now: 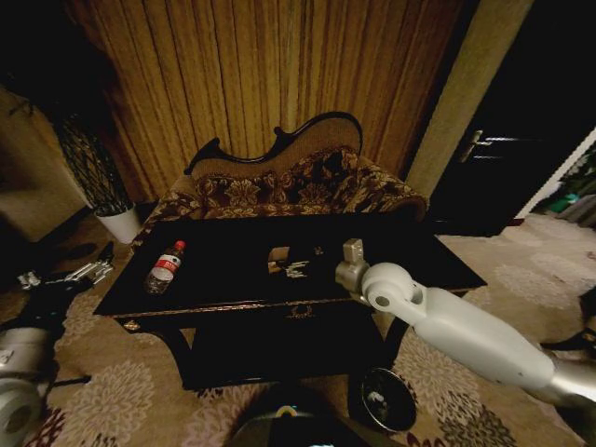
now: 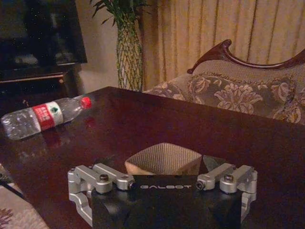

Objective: Move to the front of the table and place the trash on the table into the trash bin.

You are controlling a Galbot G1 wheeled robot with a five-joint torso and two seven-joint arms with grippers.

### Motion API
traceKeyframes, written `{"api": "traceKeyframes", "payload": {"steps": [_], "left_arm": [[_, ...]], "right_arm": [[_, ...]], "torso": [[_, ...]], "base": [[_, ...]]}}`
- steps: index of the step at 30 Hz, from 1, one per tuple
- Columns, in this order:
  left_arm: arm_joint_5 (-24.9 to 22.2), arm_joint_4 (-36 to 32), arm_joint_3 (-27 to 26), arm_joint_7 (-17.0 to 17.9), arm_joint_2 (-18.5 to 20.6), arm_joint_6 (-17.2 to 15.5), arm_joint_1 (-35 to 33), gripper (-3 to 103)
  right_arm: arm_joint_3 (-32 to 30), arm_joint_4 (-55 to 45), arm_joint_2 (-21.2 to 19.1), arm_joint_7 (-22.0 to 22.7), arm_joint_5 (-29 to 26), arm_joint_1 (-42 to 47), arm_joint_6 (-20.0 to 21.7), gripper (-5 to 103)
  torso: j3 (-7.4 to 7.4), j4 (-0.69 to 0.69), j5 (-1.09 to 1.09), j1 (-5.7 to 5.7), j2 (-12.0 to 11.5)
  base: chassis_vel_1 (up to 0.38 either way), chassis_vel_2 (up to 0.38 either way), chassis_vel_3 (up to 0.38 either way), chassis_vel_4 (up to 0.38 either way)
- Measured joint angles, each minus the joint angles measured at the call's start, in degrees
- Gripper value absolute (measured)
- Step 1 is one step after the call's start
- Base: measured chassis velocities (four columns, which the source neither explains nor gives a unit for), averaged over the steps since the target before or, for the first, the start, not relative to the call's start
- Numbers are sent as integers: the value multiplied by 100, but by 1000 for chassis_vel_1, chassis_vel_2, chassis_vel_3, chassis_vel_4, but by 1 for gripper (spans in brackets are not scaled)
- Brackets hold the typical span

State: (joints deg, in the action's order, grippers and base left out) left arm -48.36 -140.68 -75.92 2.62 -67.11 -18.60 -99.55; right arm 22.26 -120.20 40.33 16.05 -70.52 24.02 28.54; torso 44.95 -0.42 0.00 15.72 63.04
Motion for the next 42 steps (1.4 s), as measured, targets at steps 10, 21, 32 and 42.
{"api": "traceKeyframes", "payload": {"steps": [10,21,32,42], "left_arm": [[1,13,-33,-28,-41,21,-35,100],[0,2,8,-77,-75,122,7,100],[-2,42,76,-119,-18,235,77,100],[-8,23,75,-126,-47,247,70,100]], "right_arm": [[266,432,272,241,-20,-452,175,100],[562,815,559,253,-3,-811,192,100],[591,832,527,241,34,-873,172,100],[704,816,516,222,221,-870,165,100]], "torso": [[0,-1,0,0,0],[0,1,0,0,0],[0,-1,0,0,0],[0,0,0,0,0]], "base": [[0,0,0,0],[0,0,0,0],[0,0,0,0],[0,0,0,0]]}}
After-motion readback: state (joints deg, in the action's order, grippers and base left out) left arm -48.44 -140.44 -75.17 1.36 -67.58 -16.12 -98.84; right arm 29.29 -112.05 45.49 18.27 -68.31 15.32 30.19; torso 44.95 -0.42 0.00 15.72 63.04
